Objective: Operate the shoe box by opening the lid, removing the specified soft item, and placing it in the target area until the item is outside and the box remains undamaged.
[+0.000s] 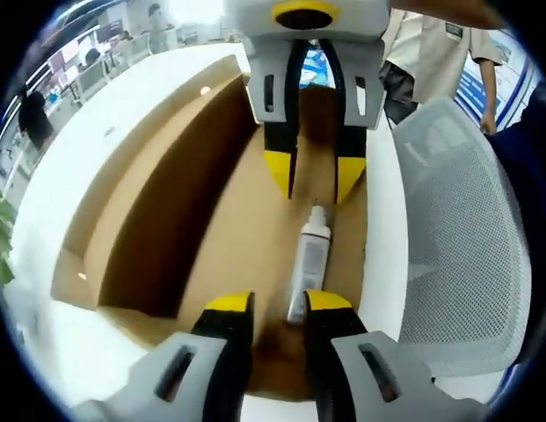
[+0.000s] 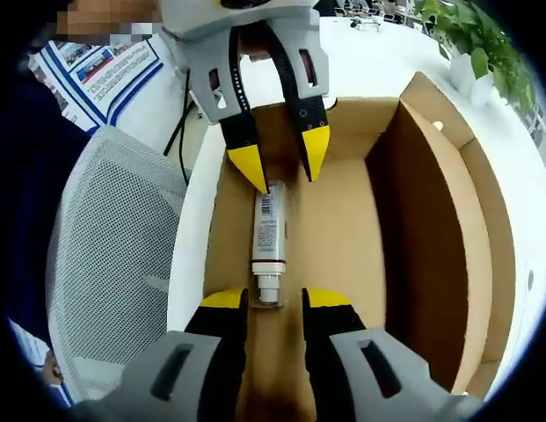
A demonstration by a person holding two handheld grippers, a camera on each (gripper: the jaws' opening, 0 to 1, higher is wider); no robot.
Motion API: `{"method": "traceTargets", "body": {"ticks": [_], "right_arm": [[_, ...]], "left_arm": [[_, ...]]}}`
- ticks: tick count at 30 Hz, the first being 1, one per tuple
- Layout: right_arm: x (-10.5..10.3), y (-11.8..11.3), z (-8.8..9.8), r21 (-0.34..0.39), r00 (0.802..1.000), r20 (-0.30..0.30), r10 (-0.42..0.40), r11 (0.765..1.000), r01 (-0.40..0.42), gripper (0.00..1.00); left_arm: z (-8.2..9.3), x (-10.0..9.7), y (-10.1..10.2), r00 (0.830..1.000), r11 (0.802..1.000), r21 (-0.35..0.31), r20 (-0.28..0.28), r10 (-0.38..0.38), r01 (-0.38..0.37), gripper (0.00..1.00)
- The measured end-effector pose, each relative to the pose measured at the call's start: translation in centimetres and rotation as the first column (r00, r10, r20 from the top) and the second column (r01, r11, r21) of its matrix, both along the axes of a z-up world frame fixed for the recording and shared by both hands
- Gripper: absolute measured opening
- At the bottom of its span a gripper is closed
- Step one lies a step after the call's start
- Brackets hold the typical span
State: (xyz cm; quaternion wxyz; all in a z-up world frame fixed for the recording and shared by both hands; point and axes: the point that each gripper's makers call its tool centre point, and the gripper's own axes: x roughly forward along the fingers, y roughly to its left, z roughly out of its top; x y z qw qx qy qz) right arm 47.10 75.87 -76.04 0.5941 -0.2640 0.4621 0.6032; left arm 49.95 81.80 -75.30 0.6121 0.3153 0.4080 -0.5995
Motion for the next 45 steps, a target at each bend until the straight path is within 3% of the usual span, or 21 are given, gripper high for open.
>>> {"method": "traceTargets", "body": {"ticks": [14,32,45], "right_arm": [[-0.3,0.5,-1.8,-0.032,0.999,0.004,0.034,0.999,-0.034,0.20],[-0.2,1.1,-3.3,0.005,1.000,0.013,-0.004,1.000,0.004,0.17],[1.8,-2.2,-3.2,-0.025,0.997,0.061,-0.040,0.999,0.041,0.17]], "left_arm": [[-0.3,-0.1,-0.1,1.000,1.000,-0.002,-0.016,0.006,-0.006,0.21],[-0.3,-0.2,-0.2,1.000,1.000,-0.009,-0.024,0.007,-0.007,0.22],[1.0,0.5,-1.9,1.000,0.999,-0.043,0.006,-0.011,0.012,0.22]]}}
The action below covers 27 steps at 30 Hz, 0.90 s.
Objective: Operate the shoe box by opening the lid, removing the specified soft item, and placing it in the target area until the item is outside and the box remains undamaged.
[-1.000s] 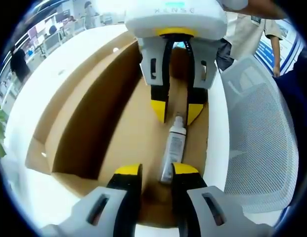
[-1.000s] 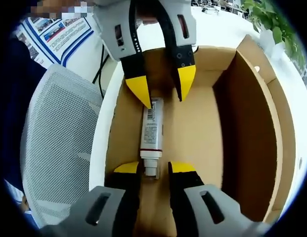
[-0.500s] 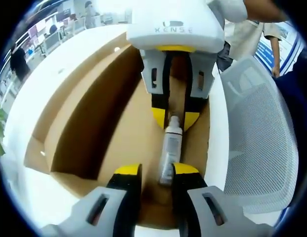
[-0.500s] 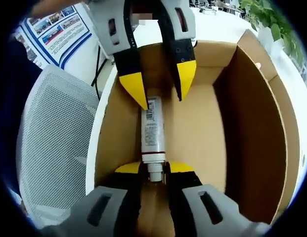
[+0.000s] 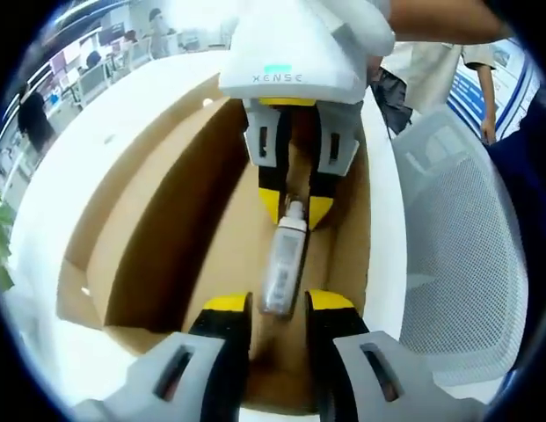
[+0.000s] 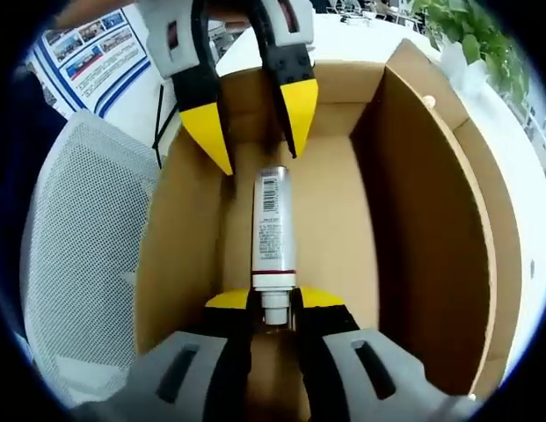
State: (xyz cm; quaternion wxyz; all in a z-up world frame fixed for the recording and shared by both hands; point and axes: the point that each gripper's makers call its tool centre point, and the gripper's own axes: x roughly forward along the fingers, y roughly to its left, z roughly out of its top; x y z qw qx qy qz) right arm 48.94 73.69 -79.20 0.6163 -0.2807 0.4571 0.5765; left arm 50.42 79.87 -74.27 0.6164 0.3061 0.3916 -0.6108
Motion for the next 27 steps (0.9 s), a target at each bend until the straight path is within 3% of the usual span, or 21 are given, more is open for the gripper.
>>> {"method": "traceTargets", "body": {"ticks": [17,27], "right_arm": [[0.4,-1.3,-0.1,-0.005,1.000,0.025,-0.016,1.000,0.016,0.17],[0.4,-1.3,-0.1,0.004,1.000,0.022,-0.018,1.000,0.018,0.17]], "left_arm": [[-0.6,0.6,-2.5,0.998,0.998,0.017,0.019,-0.064,0.064,0.22],[-2.4,0.3,-4.2,0.993,0.993,0.030,0.004,-0.115,0.115,0.22]]}}
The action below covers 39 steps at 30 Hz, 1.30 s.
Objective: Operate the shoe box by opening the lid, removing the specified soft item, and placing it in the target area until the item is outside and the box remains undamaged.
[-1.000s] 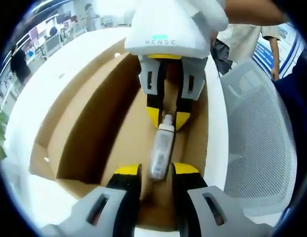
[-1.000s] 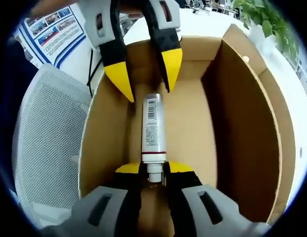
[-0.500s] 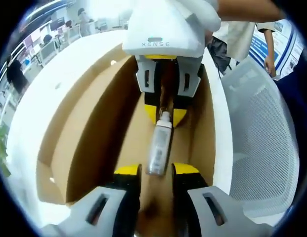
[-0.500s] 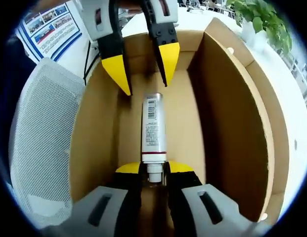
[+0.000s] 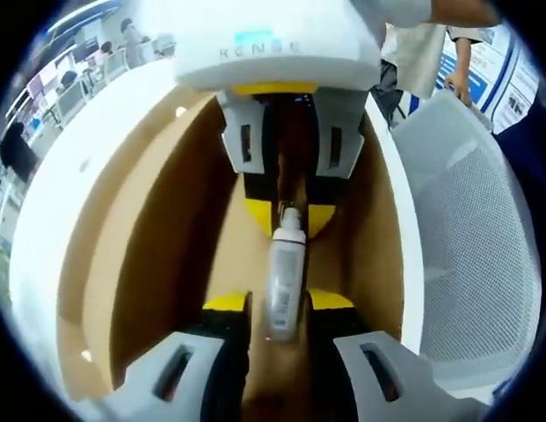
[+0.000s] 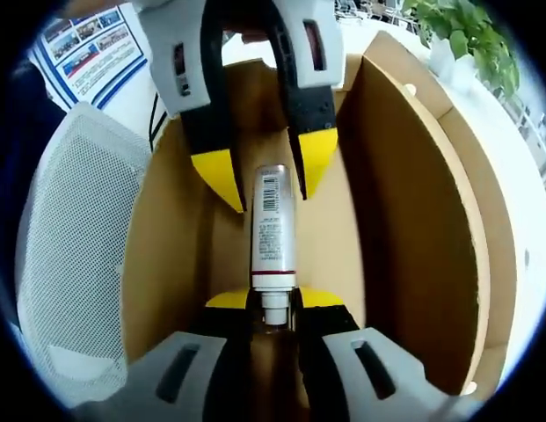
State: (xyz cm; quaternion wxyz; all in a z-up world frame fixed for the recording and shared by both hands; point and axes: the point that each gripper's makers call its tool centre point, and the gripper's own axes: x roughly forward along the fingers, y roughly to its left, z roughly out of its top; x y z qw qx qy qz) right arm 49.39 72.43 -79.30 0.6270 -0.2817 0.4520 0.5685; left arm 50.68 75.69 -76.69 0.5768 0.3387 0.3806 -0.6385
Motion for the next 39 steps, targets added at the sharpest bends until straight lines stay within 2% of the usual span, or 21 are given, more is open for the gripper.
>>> {"method": "traceTargets", "body": {"ticks": [12,19,26,30,33,35,37,38,39], "right_arm": [[0.0,0.0,-0.1,0.007,1.000,0.000,-0.002,1.000,0.002,0.17],[0.0,0.1,-0.1,0.011,1.000,0.005,0.000,1.000,0.000,0.17],[0.0,0.0,-0.2,0.012,1.000,0.009,0.005,1.000,-0.005,0.17],[0.0,0.1,-0.2,0.012,1.000,0.010,0.004,1.000,-0.004,0.17],[0.0,0.1,-0.2,0.011,1.000,0.010,0.001,1.000,-0.001,0.17],[0.0,0.1,-0.2,0.011,1.000,0.012,-0.002,1.000,0.002,0.18],[0.1,0.1,-0.2,0.011,1.000,0.014,-0.010,1.000,0.010,0.18],[0.1,0.1,-0.1,0.014,1.000,0.011,-0.015,1.000,0.015,0.18],[0.1,0.1,0.0,0.020,1.000,0.008,-0.020,1.000,0.020,0.19]], "left_arm": [[-1.5,-0.1,0.3,1.000,0.999,0.035,-0.014,-0.028,0.029,0.22],[-2.6,-0.5,0.2,0.998,0.997,0.055,-0.003,-0.063,0.063,0.20],[-3.0,-0.5,-0.1,0.997,0.995,0.064,0.003,-0.073,0.073,0.19],[-2.9,-0.4,0.0,0.997,0.996,0.054,-0.004,-0.072,0.072,0.19],[-2.9,-0.5,0.0,0.996,0.996,0.033,0.020,-0.087,0.086,0.18],[-2.9,-0.4,0.0,0.998,0.998,0.011,0.012,-0.069,0.069,0.18],[-2.8,-0.7,0.0,0.999,0.999,0.000,-0.034,-0.035,0.035,0.17],[-2.8,-0.5,0.0,0.998,0.998,-0.001,-0.012,-0.056,0.056,0.17],[-2.8,-0.5,-0.1,0.998,0.998,-0.001,-0.014,-0.057,0.057,0.17]]}}
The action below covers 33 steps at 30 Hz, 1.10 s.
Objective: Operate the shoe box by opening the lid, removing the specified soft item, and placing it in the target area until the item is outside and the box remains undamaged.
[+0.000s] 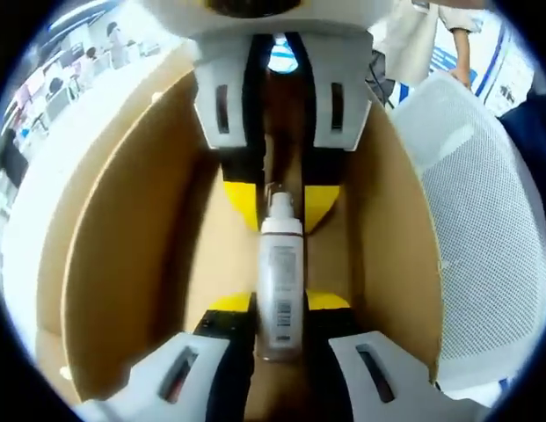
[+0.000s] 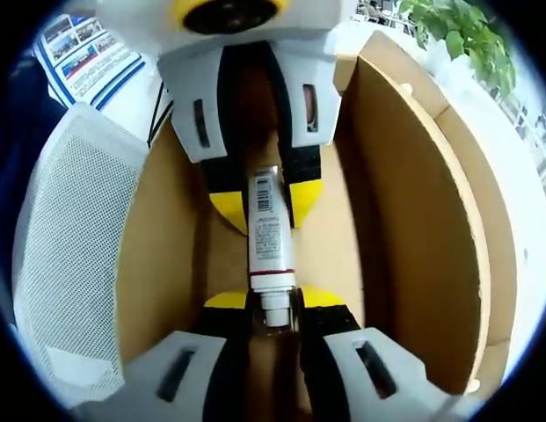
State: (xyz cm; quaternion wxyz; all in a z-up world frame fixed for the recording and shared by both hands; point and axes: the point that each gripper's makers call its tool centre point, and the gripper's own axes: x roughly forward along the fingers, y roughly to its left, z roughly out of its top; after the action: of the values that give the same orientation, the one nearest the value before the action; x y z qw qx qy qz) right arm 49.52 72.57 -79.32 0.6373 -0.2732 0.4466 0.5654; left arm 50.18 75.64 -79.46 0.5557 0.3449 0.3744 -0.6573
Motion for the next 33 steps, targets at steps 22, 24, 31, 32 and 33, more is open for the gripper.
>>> {"method": "traceTargets", "body": {"ticks": [22,24,31,32,33], "right_arm": [[0.4,-1.9,11.4,0.300,0.973,0.048,-0.228,0.932,0.204,0.25],[-0.3,-1.5,12.6,0.317,0.974,0.057,-0.219,0.929,0.190,0.25],[-1.5,-0.4,18.0,0.406,0.969,0.085,-0.231,0.896,0.178,0.23],[-1.7,-0.3,18.5,0.413,0.969,0.088,-0.231,0.894,0.175,0.22],[-2.0,-0.3,19.2,0.418,0.968,0.093,-0.231,0.892,0.172,0.22]], "left_arm": [[9.5,0.0,-0.1,0.998,0.965,-0.255,0.007,0.058,-0.054,0.17],[11.2,-0.2,-0.3,0.998,0.951,-0.303,-0.004,0.067,-0.065,0.17],[15.3,-1.8,-0.3,0.999,0.923,-0.384,-0.030,0.023,-0.033,0.17],[16.0,-2.0,-0.3,0.999,0.916,-0.400,-0.034,0.021,-0.033,0.17],[16.2,-2.1,-0.3,0.999,0.915,-0.402,-0.035,0.021,-0.033,0.17]]}}
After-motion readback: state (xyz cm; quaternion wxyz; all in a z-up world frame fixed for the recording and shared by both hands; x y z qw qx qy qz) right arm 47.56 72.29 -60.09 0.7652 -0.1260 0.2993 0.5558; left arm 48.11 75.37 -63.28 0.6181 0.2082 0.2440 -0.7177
